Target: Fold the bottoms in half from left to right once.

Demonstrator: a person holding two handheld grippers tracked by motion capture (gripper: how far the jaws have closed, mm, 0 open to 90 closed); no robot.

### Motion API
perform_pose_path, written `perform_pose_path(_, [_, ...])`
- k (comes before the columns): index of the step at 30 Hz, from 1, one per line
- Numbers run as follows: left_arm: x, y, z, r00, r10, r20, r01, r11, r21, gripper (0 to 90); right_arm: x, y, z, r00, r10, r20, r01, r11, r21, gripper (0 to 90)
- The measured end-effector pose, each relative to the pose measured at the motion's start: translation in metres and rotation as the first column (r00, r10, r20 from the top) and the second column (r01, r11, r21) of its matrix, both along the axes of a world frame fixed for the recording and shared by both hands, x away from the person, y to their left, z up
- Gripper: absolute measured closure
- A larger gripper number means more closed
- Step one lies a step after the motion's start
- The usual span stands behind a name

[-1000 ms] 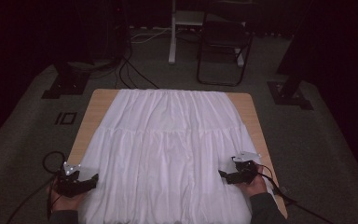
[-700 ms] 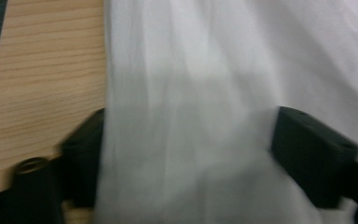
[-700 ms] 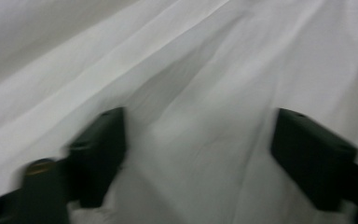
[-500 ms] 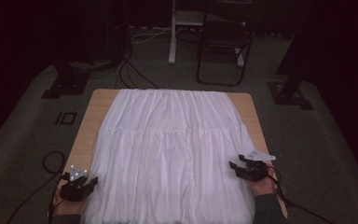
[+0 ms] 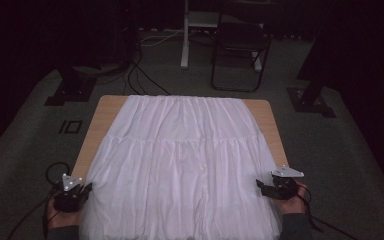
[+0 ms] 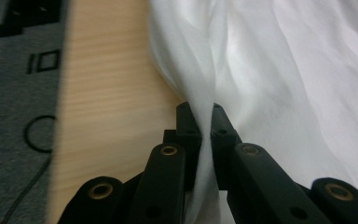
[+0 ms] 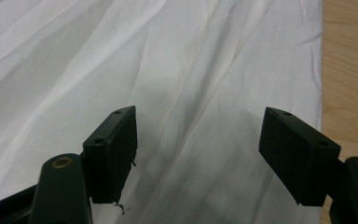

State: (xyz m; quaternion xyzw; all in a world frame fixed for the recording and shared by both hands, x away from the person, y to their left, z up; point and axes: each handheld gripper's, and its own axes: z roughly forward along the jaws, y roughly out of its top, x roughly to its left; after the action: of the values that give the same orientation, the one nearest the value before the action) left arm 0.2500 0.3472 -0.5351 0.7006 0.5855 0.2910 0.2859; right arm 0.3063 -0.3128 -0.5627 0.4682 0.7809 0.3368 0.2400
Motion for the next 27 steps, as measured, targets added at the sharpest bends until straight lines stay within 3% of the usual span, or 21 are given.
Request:
perform_pose_path(4, [0.002, 0.024, 0.008, 0.9975, 0.064, 0.03, -0.064, 0.9978, 0.015, 87.0, 0.0, -0.002, 0.001, 1.0, -0.006, 0.001, 0.006, 1.0, -0.001, 27.9])
perform_pose_path(8, [0.008, 0.046, 0.017, 0.9883, 0.14, 0.061, -0.143, 0.9886, 0.048, 87.2, 0.0, -0.005, 0.002, 0.9998, -0.017, 0.01, 0.017, 1.0, 0.006, 28.9])
perform_pose_path(11, [0.015, 0.059, 0.024, 0.9785, 0.192, 0.075, -0.198, 0.9775, 0.073, 87.3, 0.0, -0.006, 0.002, 0.9998, -0.02, 0.005, 0.02, 1.0, 0.005, 29.1])
perform_pose_path(14, [0.02, 0.07, 0.03, 0.9641, 0.251, 0.088, -0.259, 0.9603, 0.103, 87.4, 0.001, -0.006, 0.0, 0.9997, -0.023, -0.002, 0.023, 1.0, -0.013, 29.1])
perform_pose_path(16, [0.022, 0.08, 0.033, 0.95, 0.298, 0.094, -0.307, 0.945, 0.111, 87.5, 0.001, -0.007, -0.001, 0.9995, -0.032, -0.002, 0.032, 0.999, -0.026, 29.7])
perform_pose_path(17, [0.023, 0.086, 0.035, 0.9366, 0.336, 0.1, -0.347, 0.9297, 0.124, 87.5, 0.001, -0.008, -0.001, 0.9991, -0.043, 0.001, 0.043, 0.998, -0.035, 31.2])
perform_pose_path(18, [0.024, 0.09, 0.036, 0.928, 0.359, 0.101, -0.37, 0.9183, 0.14, 87.5, 0.001, -0.01, -0.001, 0.9982, -0.06, 0.004, 0.06, 0.997, -0.042, 32.1])
perform_pose_path(19, [0.024, 0.09, 0.036, 0.928, 0.359, 0.101, -0.37, 0.9183, 0.14, 87.5, 0.001, -0.01, -0.001, 0.9982, -0.06, 0.004, 0.06, 0.997, -0.042, 32.1])
perform_pose_path(20, [0.024, 0.103, 0.04, 0.8851, 0.449, 0.124, -0.464, 0.8712, 0.16, 87.5, 0.001, -0.011, 0.0, 0.9972, -0.074, 0.007, 0.075, 0.996, -0.04, 32.8])
perform_pose_path(21, [0.023, 0.107, 0.043, 0.8645, 0.484, 0.134, -0.502, 0.8483, 0.17, 87.6, 0.001, -0.018, 0.0, 0.9942, -0.107, 0.015, 0.108, 0.993, -0.045, 33.7])
perform_pose_path(22, [0.023, 0.109, 0.045, 0.8472, 0.512, 0.142, -0.531, 0.8259, 0.19, 87.6, 0.001, -0.02, 0.001, 0.993, -0.117, 0.017, 0.118, 0.992, -0.046, 35.7])
perform_pose_path(23, [0.023, 0.109, 0.048, 0.8365, 0.527, 0.149, -0.548, 0.8091, 0.212, 87.6, 0.0, -0.022, 0.0, 0.9903, -0.137, 0.021, 0.138, 0.988, -0.066, 39.1])
perform_pose_path(24, [0.022, 0.107, 0.052, 0.8316, 0.532, 0.159, -0.555, 0.8006, 0.225, 87.6, 0.0, -0.024, 0.0, 0.9867, -0.161, 0.023, 0.163, 0.983, -0.091, 39.5])
perform_pose_path(25, [0.02, 0.102, 0.056, 0.8396, 0.517, 0.167, -0.543, 0.8118, 0.216, 87.6, 0.0, -0.026, -0.001, 0.9829, -0.183, 0.024, 0.184, 0.977, -0.103, 40.2])
perform_pose_path(26, [0.018, 0.096, 0.06, 0.8555, 0.486, 0.178, -0.515, 0.8336, 0.199, 87.5, 0.0, -0.029, -0.001, 0.9796, -0.2, 0.023, 0.201, 0.975, -0.097, 40.6])
perform_pose_path(27, [0.015, 0.088, 0.064, 0.8683, 0.46, 0.186, -0.491, 0.8491, 0.194, 87.5, -0.001, -0.031, -0.001, 0.9778, -0.208, 0.021, 0.209, 0.975, -0.08, 40.7])
